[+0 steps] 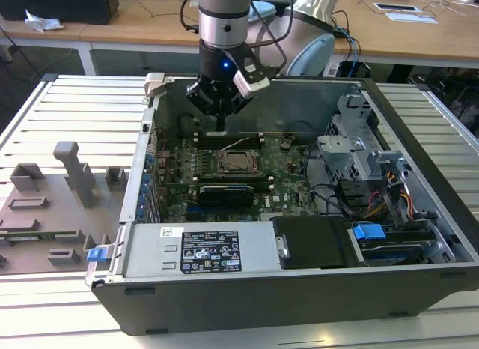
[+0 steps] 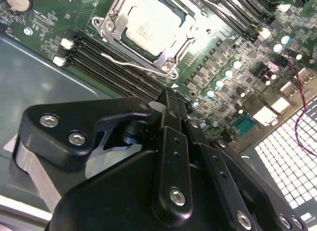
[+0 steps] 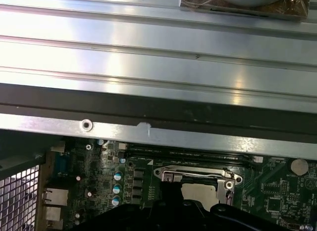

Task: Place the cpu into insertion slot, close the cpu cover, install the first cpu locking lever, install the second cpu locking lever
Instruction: 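Install the first cpu locking lever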

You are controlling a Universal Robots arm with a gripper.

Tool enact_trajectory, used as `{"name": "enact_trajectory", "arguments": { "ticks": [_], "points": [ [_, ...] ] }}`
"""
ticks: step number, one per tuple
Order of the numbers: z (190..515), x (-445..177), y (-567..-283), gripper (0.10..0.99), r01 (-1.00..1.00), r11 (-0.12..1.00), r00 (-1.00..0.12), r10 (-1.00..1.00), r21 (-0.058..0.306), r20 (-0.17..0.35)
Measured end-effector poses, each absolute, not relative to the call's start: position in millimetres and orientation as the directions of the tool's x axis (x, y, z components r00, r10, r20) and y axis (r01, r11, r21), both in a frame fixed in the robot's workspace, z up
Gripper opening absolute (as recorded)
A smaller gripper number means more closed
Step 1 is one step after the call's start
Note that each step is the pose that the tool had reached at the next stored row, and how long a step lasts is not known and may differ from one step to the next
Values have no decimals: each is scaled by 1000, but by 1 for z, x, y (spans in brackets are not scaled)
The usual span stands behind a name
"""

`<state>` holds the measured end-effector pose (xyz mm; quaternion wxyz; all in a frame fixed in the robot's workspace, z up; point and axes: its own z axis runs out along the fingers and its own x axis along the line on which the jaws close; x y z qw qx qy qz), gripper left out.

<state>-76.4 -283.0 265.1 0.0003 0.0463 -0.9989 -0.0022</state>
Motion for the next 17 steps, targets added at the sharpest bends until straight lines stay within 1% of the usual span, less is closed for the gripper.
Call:
{"name": "enact_trajectory", "arguments": {
  "ticks": [12,15,17],
  "points": [
    [260,-65,-283,106,-69,998,-998,-69,9,1],
    [258,-65,-283,106,-56,998,-998,-56,33,-1],
    [256,-65,-286,106,-53,997,-999,-53,57,-2]
  ]
}}
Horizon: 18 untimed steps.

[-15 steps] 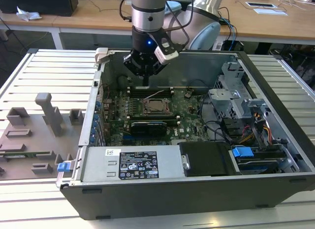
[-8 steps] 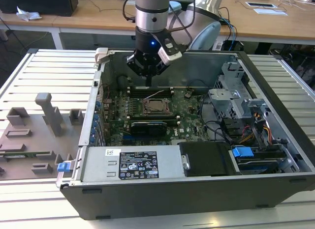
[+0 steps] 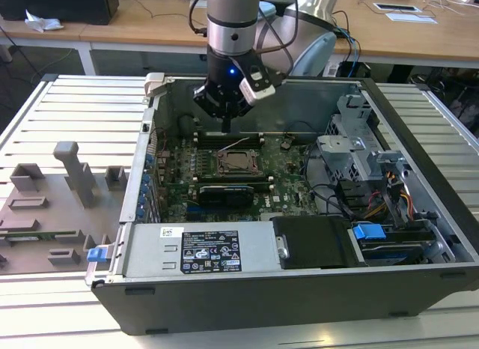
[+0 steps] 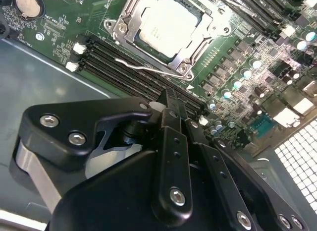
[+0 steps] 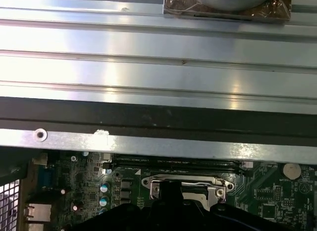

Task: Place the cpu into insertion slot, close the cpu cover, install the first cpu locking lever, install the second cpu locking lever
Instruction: 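Install the first cpu locking lever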

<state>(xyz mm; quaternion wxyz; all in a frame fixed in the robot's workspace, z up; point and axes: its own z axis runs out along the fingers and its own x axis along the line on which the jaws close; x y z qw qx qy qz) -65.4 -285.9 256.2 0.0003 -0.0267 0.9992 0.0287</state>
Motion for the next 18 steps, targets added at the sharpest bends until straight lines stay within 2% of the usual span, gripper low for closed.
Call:
{"name": "enact_trajectory", "arguments": {
  "ticks": [10,18],
  "points": [
    [245,-66,-297,106,-50,994,-999,-50,98,-4],
    [234,-66,-298,106,-48,992,-999,-48,113,-5]
  ]
}}
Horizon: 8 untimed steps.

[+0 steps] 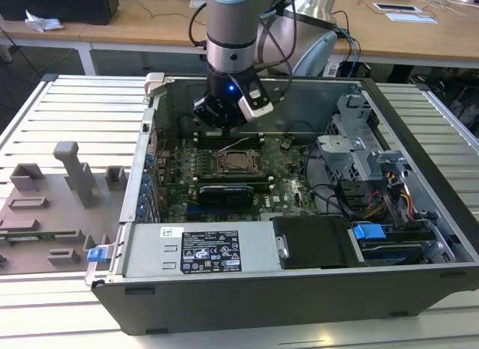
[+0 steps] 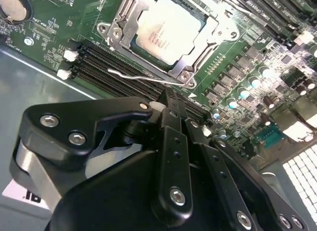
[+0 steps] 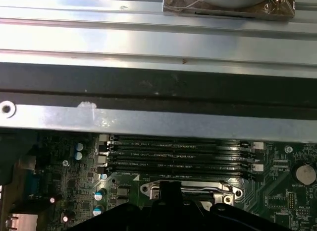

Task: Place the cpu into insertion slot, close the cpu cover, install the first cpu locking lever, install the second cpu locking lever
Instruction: 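Install the first cpu locking lever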

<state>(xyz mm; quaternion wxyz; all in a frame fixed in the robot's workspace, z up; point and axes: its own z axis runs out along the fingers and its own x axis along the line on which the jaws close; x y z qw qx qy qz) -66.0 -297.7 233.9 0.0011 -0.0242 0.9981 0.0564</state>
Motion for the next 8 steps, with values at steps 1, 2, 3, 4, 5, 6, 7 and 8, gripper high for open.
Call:
{"name": "enact_trajectory", "arguments": {
  "ticks": [1,2,3,4,5,6,7,8],
  "points": [
    [232,-66,-298,106,-48,992,-999,-48,113,-5],
    [229,-67,-298,106,-49,992,-999,-48,113,-5],
    [226,-68,-298,106,-48,992,-999,-48,113,-5],
    [219,-68,-296,106,-49,992,-999,-48,113,-5],
    [217,-68,-291,106,-49,992,-999,-48,113,-5],
    [216,-66,-291,106,-49,992,-999,-48,113,-5],
    [216,-64,-291,106,-48,992,-999,-48,113,-5],
    [215,-62,-291,106,-48,992,-999,-48,113,-5]
  ]
}}
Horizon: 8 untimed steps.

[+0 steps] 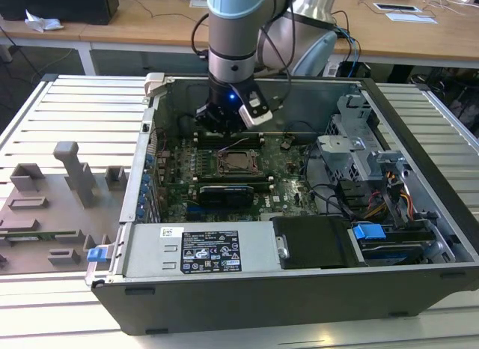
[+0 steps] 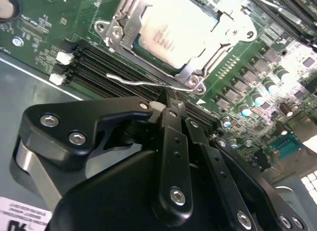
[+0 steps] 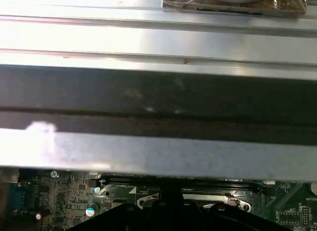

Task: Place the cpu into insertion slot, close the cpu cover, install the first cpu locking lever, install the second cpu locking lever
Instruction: 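Install the first cpu locking lever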

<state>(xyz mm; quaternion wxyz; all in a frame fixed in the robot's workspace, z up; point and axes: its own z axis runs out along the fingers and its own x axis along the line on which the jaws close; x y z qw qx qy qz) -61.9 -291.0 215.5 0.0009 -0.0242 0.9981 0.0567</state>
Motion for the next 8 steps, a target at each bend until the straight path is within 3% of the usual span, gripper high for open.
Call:
{"name": "enact_trajectory", "arguments": {
  "ticks": [8],
  "points": [
    [212,-42,-290,106,-48,992,-999,-48,113,-1]
  ]
}}
